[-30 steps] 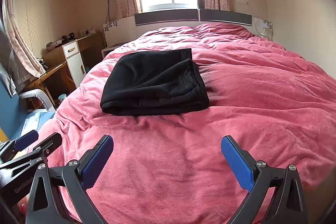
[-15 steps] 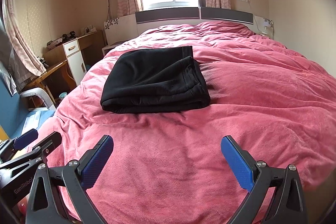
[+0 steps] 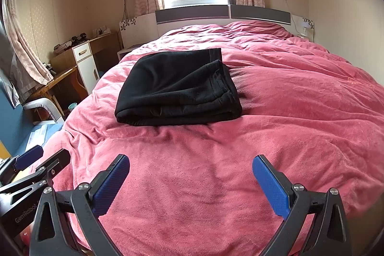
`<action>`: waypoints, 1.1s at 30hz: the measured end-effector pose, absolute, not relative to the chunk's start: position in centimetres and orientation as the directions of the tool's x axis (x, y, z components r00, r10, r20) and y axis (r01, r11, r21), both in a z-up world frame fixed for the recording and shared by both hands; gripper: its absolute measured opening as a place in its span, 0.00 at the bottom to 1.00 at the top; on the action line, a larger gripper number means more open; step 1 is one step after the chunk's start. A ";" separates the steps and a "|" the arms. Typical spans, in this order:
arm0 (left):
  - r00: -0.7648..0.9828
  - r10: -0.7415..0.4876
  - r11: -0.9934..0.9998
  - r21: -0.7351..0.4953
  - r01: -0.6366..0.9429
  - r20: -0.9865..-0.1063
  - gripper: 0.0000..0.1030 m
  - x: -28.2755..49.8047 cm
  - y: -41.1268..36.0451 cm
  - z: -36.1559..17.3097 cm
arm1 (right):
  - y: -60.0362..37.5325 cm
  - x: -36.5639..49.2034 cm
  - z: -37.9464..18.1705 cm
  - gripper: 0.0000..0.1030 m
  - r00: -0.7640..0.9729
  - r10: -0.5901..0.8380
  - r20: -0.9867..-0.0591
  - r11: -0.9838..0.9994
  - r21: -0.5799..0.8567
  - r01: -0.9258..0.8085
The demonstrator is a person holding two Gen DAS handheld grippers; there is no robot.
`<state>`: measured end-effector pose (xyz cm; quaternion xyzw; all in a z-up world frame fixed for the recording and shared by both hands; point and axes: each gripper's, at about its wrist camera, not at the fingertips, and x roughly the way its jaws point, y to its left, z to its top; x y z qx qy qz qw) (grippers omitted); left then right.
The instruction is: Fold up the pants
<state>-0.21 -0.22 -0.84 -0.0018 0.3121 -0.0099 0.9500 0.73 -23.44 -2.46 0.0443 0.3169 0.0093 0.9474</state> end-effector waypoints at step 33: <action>0.758 -0.022 0.999 -0.036 -0.003 -0.652 0.71 0.6 0.3 -1.8 | -23.4 1.0 -3.1 1.00 0.784 0.051 -0.619 0.995 0.096 0.011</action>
